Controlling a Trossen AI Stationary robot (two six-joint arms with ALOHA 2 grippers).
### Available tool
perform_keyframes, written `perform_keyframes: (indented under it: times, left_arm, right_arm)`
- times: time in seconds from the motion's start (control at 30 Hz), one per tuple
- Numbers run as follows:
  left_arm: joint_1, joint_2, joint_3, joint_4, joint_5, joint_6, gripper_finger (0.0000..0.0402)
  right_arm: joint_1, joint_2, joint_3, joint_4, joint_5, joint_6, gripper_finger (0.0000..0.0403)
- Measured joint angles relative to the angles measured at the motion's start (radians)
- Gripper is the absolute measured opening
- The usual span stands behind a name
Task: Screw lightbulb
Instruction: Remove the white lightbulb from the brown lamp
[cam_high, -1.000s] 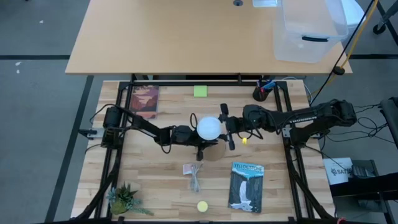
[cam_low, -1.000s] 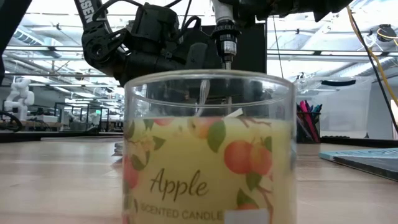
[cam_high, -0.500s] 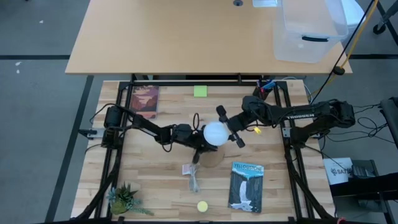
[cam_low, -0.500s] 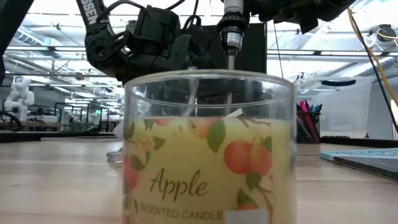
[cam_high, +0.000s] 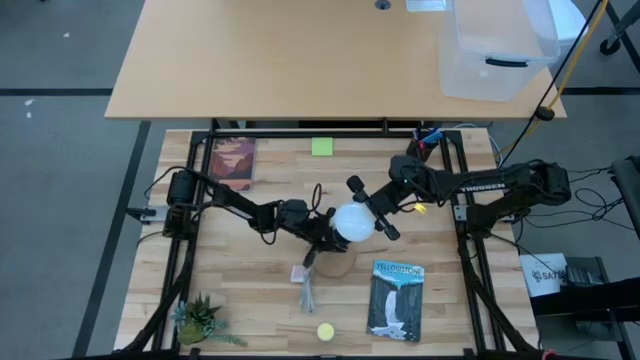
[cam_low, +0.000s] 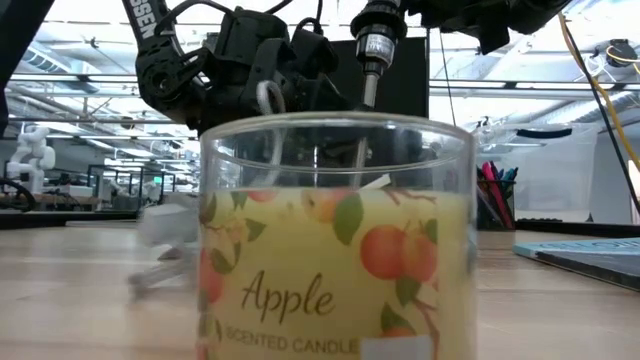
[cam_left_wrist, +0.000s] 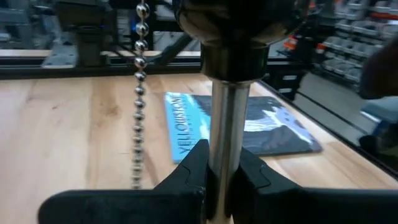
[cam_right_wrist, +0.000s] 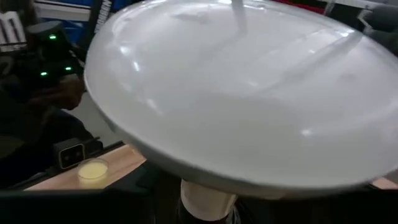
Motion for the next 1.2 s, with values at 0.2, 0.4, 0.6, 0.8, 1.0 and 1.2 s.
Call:
perform_keyframes:
  times: [0.2, 0.4, 0.6, 0.8, 1.0, 1.2]
  left_arm:
    - [0.0, 0.0, 0.0, 0.001, 0.048, 0.011, 0.003]
    - [-0.004, 0.0, -0.001, 0.0, 0.005, 0.018, 0.003]
    - [-0.001, 0.0, 0.0, 0.0, 0.044, 0.023, 0.003]
    - [-0.003, 0.0, -0.003, -0.001, -0.009, 0.033, 0.003]
    - [-0.004, 0.0, -0.004, -0.001, -0.069, 0.039, 0.003]
    - [-0.005, 0.0, -0.004, -0.002, -0.148, 0.036, 0.003]
  right_arm:
    - [0.021, 0.002, 0.0, -0.003, -0.02, -0.035, 0.0184]
    - [0.035, 0.002, 0.0, 0.003, -0.019, -0.033, 0.0184]
    - [0.037, 0.003, 0.0, 0.004, -0.017, -0.036, 0.0184]
    - [0.055, 0.003, 0.0, 0.002, 0.05, -0.023, 0.0186]
    - [0.105, 0.002, 0.002, 0.002, 0.16, -0.022, 0.0209]
    - [0.134, 0.0, 0.006, -0.001, 0.253, 0.037, 0.0257]
